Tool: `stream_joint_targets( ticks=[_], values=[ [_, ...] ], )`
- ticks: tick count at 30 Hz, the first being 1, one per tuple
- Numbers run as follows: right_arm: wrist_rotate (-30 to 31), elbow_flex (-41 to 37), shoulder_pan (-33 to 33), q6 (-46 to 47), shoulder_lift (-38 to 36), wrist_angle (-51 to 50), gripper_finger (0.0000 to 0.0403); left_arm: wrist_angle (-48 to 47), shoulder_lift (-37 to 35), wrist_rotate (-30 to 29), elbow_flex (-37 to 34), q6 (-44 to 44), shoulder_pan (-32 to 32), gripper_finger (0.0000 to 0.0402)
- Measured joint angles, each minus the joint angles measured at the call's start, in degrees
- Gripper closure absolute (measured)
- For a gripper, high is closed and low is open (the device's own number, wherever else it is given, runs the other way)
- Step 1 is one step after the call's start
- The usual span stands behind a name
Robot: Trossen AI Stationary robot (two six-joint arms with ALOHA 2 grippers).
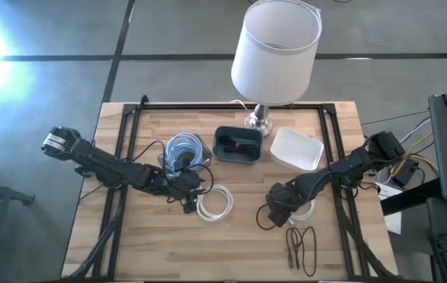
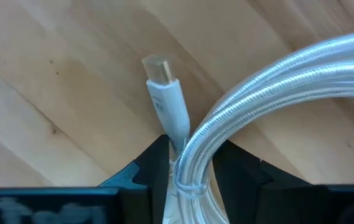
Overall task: Pick & Place USB Port
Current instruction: Put the right white HDMI cable into the white bin
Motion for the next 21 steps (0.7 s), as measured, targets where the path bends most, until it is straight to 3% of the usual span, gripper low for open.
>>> stream_joint_targets(
  ticks=[11,16,21],
  values=[
    [-2.4,0.4,0.2,-2.5,-0.1,10.0,0.0355,0.0,0.0,0.0,0.0,1.2,0.0,0.0252],
    [-2.5,1.8,0.7,-13.7,-0.3,21.7,0.0352,0.0,0.0,0.0,0.0,1.2,0.0,0.0252],
    [1.6,7.5,0.9,-27.0,-0.3,22.3,0.035,0.3,0.0,0.0,0.0,1.2,0.0,0.0252]
  ],
)
